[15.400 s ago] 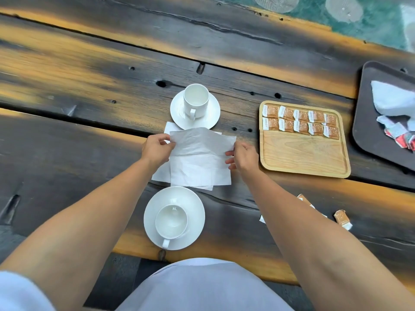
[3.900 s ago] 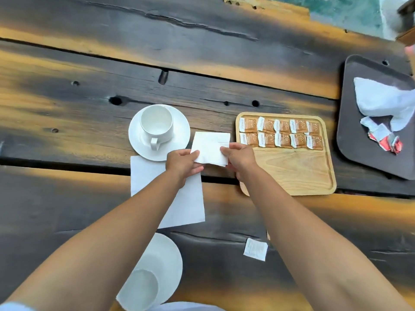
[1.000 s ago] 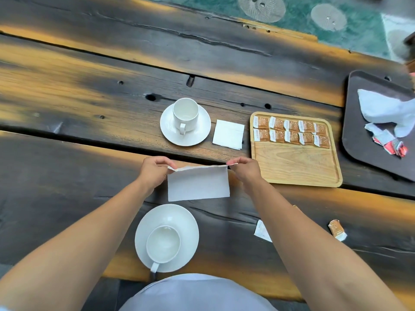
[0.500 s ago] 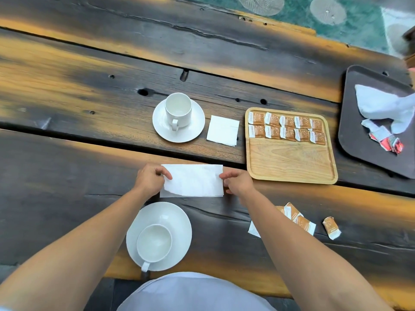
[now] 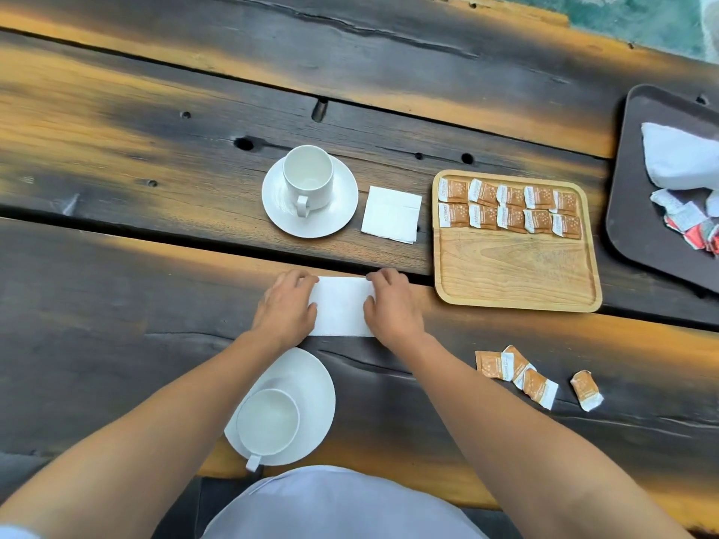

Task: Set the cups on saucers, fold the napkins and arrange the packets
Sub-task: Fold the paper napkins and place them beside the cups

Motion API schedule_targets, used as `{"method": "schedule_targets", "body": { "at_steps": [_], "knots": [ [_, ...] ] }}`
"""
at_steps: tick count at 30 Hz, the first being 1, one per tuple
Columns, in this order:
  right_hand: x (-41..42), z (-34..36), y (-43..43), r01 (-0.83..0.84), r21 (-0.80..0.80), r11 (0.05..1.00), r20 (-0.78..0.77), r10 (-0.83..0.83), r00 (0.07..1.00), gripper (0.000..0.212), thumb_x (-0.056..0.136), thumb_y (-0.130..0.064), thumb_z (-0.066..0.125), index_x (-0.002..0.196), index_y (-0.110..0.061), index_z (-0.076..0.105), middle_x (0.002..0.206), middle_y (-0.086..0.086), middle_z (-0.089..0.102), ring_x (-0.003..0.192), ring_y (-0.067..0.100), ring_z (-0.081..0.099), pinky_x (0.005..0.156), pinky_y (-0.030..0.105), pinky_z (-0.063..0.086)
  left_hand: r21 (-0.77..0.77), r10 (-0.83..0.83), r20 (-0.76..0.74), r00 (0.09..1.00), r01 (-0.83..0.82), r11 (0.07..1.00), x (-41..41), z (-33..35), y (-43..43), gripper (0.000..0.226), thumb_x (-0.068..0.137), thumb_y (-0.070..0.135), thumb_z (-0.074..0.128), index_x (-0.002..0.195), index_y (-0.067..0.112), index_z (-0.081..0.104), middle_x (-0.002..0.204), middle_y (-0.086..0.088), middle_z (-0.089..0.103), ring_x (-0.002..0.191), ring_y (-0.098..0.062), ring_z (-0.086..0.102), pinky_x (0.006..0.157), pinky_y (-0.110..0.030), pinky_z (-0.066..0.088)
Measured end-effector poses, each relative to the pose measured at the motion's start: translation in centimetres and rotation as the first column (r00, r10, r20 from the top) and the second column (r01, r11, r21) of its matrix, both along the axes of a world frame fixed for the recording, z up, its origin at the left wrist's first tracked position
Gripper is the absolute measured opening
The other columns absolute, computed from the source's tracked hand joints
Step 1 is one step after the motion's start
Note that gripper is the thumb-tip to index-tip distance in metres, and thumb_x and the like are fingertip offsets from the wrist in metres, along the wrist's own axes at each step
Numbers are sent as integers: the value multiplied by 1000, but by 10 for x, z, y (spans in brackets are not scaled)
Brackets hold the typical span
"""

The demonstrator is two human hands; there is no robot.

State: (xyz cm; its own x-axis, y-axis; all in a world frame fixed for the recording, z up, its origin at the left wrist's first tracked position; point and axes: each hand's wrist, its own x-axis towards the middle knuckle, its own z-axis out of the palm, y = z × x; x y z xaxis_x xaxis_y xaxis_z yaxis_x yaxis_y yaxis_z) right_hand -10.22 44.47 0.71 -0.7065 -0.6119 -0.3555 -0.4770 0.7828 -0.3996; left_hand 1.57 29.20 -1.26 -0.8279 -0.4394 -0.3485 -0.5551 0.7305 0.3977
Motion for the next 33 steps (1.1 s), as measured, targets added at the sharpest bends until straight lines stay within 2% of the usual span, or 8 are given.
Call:
{"method": "schedule_targets", "body": {
  "at_steps": [2,5,7,10,18,26,30,33],
  "knots": [
    [9,-2,-10,-123,-10,992,9,123,992,46,92,-13,51,138,-9,48,145,10,45,136,28,38,107,38,38,-36,-110,34,993,112,993,-4,-3,7,55,91,27,56,142,13,40,150,-4,37,140,-23,29,111,-37,31],
    [20,-10,-23,-314,72,947,68,310,948,62,99,-23,45,155,-11,22,165,8,14,154,27,7,124,40,15,-29,-245,125,961,251,968,-5,-13,9,70,96,34,48,154,13,16,163,-5,10,151,-22,4,121,-36,13],
    [25,-20,-25,-413,162,896,102,401,910,67,103,-37,35,158,-14,4,167,4,-7,154,24,-10,125,44,2,-28,-327,187,926,338,941,1,-20,6,75,98,38,42,155,16,0,164,-2,-8,150,-22,-9,122,-37,3],
    [24,-34,-15,-471,262,842,100,462,881,74,102,-55,19,157,-14,-9,165,3,-21,152,25,-19,124,50,-3,-86,-403,242,883,433,897,11,-29,-4,77,99,51,29,154,16,-12,161,-3,-21,148,-23,-19,121,-40,-3],
    [13,-52,13,-429,343,835,0,457,889,79,99,-60,10,154,-12,-19,162,4,-28,150,27,-23,124,50,-6,-198,-382,294,876,447,872,33,-40,-26,85,91,69,8,149,14,-21,160,-5,-24,148,-27,-19,121,-45,-2],
    [4,-54,24,-445,373,814,14,474,880,85,96,-67,13,151,-14,-25,159,2,-34,149,26,-27,123,50,-6,-189,-313,347,884,393,900,35,-35,-36,103,83,80,18,151,13,-20,160,-5,-26,148,-27,-19,120,-50,0],
    [1,-51,23,-425,367,827,34,445,895,90,95,-68,24,153,-16,-21,162,3,-29,150,28,-24,124,51,-3,-170,-322,368,872,404,899,39,-31,-51,109,78,84,22,150,16,-23,159,-1,-29,147,-28,-22,120,-51,1],
    [1,-44,19,-279,304,911,45,278,959,101,89,-67,48,157,-16,-7,167,2,-12,153,29,-13,125,48,1,-170,-334,368,868,416,894,41,-32,-56,111,76,85,22,149,16,-25,158,-1,-29,147,-28,-23,120,-52,2]
  ]
}}
